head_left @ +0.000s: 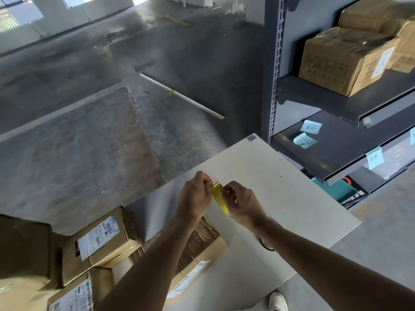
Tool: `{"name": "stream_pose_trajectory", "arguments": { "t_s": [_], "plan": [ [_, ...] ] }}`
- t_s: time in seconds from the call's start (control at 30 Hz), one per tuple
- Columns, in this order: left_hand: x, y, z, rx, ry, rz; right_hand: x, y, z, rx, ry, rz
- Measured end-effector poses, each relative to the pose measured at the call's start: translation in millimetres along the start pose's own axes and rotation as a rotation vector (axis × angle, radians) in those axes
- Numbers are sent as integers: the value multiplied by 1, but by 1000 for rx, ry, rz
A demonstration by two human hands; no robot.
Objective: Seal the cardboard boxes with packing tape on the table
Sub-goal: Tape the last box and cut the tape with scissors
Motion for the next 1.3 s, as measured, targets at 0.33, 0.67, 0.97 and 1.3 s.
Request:
{"name": "stream_pose_trajectory", "arguments": {
  "t_s": [0.33,0.67,0.97,1.3],
  "plan": [
    [0,9,9,-89,-114,-73,-1,-19,2,-278,-7,211],
    [-1,16,12,-133,-152,-117,2,-16,-1,-173,24,239],
    [5,16,18,-26,-170,-58,4,-4,-6,0,38,152],
    [26,11,23,31,-189,37,-5,0,-12,33,84,50]
  ]
}}
Point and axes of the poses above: each hand's wrist, its own z-axis away from the middle knuckle, its own x-axis out of the palm, y = z × x, the point moved 4 cm from there along -z, towards the middle knuckle, and after that the axes turned 10 degrees about y, right-handed, at the moved point
